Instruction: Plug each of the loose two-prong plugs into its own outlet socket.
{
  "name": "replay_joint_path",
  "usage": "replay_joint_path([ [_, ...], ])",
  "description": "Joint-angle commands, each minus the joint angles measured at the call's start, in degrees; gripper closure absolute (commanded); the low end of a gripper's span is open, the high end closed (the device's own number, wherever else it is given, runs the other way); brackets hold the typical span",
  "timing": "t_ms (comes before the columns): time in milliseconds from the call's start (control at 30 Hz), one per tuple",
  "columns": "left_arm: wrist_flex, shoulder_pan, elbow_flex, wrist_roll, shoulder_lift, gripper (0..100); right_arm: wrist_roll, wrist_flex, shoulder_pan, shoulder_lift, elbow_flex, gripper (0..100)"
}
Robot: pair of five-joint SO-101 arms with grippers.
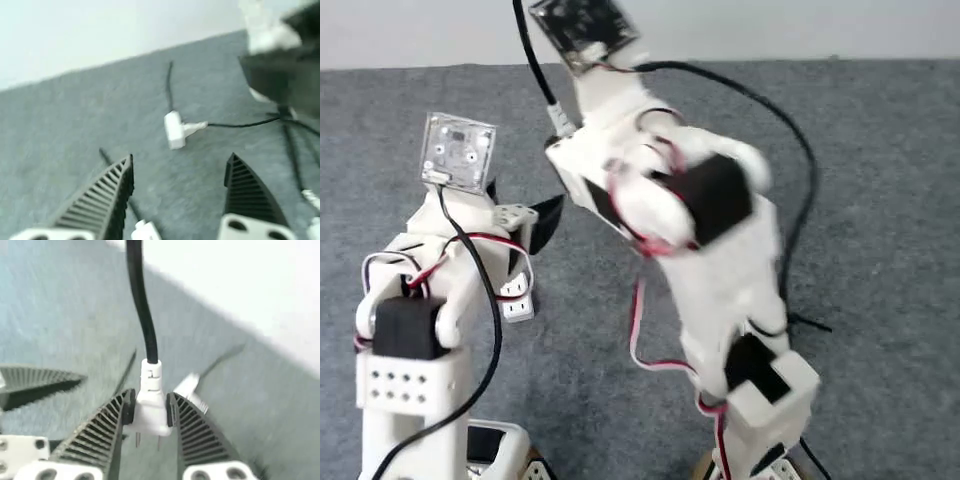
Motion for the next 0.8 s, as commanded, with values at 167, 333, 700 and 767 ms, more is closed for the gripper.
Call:
replay_joint_path([
  [167,-5.6,14.9,-4.0,-5.7,-9.6,73,7.6,2.3,0.5,-15.3,-3.6,99.0],
  [333,-8.7,23.2,1.2,-7.0,-19.9,73,7.9,2.4,0.7,-20.8,-3.5,99.0],
  [700,-11.7,25.3,7.9,-9.6,-36.3,73,7.8,2.3,0.4,-30.1,11.6,99.1],
  [767,-11.3,25.3,8.0,-10.1,-37.1,73,7.9,2.2,0.4,-33.2,17.3,99.1],
])
